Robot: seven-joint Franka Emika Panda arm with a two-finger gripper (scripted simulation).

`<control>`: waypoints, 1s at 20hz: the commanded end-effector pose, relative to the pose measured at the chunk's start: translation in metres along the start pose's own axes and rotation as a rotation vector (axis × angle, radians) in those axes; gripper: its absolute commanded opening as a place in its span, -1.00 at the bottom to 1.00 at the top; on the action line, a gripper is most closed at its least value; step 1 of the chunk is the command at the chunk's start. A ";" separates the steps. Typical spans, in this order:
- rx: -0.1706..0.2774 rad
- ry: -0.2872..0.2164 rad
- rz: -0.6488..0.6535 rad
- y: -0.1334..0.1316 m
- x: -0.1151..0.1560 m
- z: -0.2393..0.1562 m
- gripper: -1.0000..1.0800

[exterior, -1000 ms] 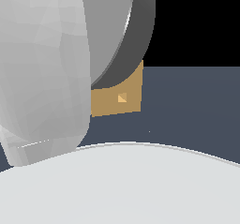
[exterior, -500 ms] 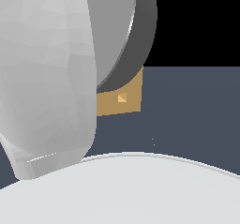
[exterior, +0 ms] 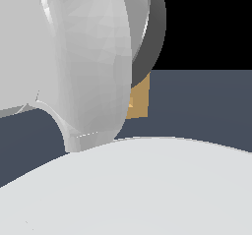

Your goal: Insert the peg into the horizontal hole in a box.

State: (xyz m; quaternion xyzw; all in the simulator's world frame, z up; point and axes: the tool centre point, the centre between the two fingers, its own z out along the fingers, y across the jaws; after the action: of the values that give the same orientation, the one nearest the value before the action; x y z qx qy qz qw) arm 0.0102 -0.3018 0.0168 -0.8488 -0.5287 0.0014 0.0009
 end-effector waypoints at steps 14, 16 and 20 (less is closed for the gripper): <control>-0.004 0.000 -0.500 -0.033 0.211 -0.035 -1.00; -0.004 -0.001 -0.574 -0.047 0.240 -0.040 -1.00; -0.004 0.000 -0.689 -0.074 0.282 -0.047 -1.00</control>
State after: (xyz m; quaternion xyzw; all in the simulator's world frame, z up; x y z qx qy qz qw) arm 0.0706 -0.0325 0.0598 -0.6364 -0.7713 0.0004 0.0006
